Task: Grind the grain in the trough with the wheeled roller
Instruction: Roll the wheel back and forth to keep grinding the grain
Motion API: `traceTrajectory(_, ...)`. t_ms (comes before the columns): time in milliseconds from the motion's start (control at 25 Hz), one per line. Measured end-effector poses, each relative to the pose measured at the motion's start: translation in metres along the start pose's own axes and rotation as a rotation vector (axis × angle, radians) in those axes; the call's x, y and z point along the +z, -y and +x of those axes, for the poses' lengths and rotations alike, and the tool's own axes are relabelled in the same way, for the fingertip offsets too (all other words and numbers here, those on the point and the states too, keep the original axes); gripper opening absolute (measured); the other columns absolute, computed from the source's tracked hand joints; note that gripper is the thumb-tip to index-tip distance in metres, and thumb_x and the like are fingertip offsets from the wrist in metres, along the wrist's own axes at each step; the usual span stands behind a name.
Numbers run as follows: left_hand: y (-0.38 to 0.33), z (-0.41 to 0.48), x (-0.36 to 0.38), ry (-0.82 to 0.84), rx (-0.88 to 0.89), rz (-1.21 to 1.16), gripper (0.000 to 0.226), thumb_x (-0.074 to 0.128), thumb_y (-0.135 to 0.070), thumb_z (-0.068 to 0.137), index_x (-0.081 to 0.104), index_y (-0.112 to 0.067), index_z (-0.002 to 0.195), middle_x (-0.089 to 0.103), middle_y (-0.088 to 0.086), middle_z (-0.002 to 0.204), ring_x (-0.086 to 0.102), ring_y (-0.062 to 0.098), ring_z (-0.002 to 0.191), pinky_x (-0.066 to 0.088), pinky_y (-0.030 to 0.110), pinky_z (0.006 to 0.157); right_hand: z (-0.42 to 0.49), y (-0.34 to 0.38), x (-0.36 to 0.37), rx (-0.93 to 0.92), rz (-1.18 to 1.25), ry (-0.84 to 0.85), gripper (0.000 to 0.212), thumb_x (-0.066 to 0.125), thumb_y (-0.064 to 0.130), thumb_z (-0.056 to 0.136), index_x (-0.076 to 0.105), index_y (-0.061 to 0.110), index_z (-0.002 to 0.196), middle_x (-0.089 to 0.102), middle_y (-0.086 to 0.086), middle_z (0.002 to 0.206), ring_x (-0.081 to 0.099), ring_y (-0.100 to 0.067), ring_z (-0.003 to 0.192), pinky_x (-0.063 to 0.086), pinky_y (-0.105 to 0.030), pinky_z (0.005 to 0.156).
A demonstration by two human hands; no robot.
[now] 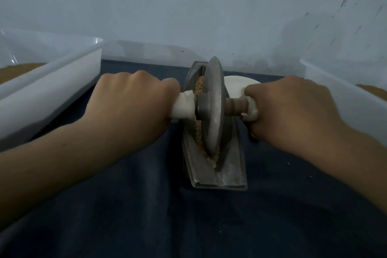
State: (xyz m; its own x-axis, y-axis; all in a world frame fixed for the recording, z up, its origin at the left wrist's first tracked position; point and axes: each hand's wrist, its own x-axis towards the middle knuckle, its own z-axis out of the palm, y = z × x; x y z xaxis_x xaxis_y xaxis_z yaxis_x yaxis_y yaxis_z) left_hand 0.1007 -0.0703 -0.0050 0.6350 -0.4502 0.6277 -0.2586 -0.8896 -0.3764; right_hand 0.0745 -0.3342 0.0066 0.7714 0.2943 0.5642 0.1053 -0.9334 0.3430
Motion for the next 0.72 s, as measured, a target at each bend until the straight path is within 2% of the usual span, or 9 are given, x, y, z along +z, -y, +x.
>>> traceTrajectory(80,-0.006,0.006,0.011,0.099,-0.071,-0.009,0.038,0.072,-0.026,0.068,0.034,-0.024,0.067,0.034,-0.003,0.051,0.019,0.017,0.042,0.011,0.021,0.048,0.016,0.004,0.011,0.043,-0.052,0.055,0.029,0.071,0.033,0.055,0.043,0.028,0.054,0.033,0.009,0.047,0.026,-0.012,0.039,0.017,-0.015,0.048)
traceTrajectory(160,-0.011,0.03,0.033,0.08,-0.12,-0.011,0.024,0.068,-0.023,0.079,0.045,-0.022,0.072,0.044,0.001,0.059,0.038,0.024,0.046,0.019,0.026,0.048,0.044,0.007,0.029,0.111,-0.023,0.099,0.014,0.071,0.028,0.07,0.058,0.025,0.067,0.044,0.003,0.058,0.039,-0.018,0.047,0.024,-0.02,0.048)
traceTrajectory(240,-0.012,0.058,0.047,0.086,-0.139,-0.008,0.004,0.061,-0.02,0.086,0.058,-0.02,0.086,0.058,0.008,0.074,0.059,0.034,0.064,0.028,0.032,0.052,0.067,0.009,0.042,0.176,0.091,0.182,0.004,0.068,0.026,0.08,0.065,0.025,0.082,0.052,0.0,0.072,0.046,-0.022,0.058,0.03,-0.024,0.051)
traceTrajectory(320,-0.013,0.074,0.046,0.111,-0.119,0.009,0.006,0.058,-0.019,0.088,0.06,-0.019,0.093,0.061,0.01,0.082,0.063,0.037,0.075,0.03,0.034,0.055,0.07,0.006,0.047,0.208,0.139,0.23,0.004,0.066,0.028,0.084,0.063,0.026,0.084,0.058,-0.001,0.077,0.047,-0.021,0.062,0.033,-0.027,0.053)
traceTrajectory(400,-0.013,0.064,0.034,0.094,-0.061,0.03,0.006,0.058,-0.017,0.086,0.053,-0.02,0.085,0.056,0.006,0.073,0.061,0.034,0.068,0.027,0.031,0.052,0.052,0.003,0.039,0.193,0.137,0.234,0.013,0.065,0.035,0.084,0.057,0.028,0.076,0.055,0.002,0.073,0.049,-0.021,0.063,0.03,-0.027,0.05)
traceTrajectory(440,-0.013,0.052,0.026,0.077,-0.029,0.046,0.016,0.06,-0.017,0.083,0.046,-0.021,0.08,0.051,0.003,0.066,0.057,0.032,0.06,0.022,0.029,0.049,0.038,0.001,0.034,0.171,0.134,0.21,0.019,0.064,0.037,0.082,0.052,0.029,0.07,0.051,0.004,0.067,0.047,-0.019,0.059,0.026,-0.026,0.048)
traceTrajectory(520,-0.011,0.026,0.007,0.002,0.036,0.048,0.031,0.066,-0.016,0.072,0.036,-0.021,0.073,0.045,0.002,0.056,0.036,0.025,0.045,0.011,0.023,0.047,0.007,-0.001,0.015,0.106,0.106,0.097,0.024,0.06,0.04,0.074,0.043,0.029,0.062,0.04,0.01,0.054,0.036,-0.013,0.046,0.02,-0.02,0.045)
traceTrajectory(600,-0.005,0.012,-0.006,-0.052,0.057,0.014,0.036,0.066,-0.02,0.062,0.031,-0.022,0.071,0.035,0.0,0.05,0.022,0.019,0.044,0.008,0.019,0.051,-0.013,-0.003,0.001,0.047,0.111,-0.013,0.019,0.051,0.047,0.067,0.039,0.033,0.06,0.028,0.012,0.048,0.028,-0.014,0.039,0.019,-0.016,0.046)
traceTrajectory(720,-0.008,0.016,0.001,0.019,0.013,0.032,0.037,0.067,-0.021,0.061,0.032,-0.022,0.069,0.029,0.0,0.05,0.023,0.019,0.041,0.008,0.019,0.051,-0.004,-0.003,0.01,0.072,0.075,0.061,0.022,0.055,0.045,0.068,0.042,0.03,0.06,0.035,0.009,0.051,0.035,-0.018,0.043,0.02,-0.018,0.047)
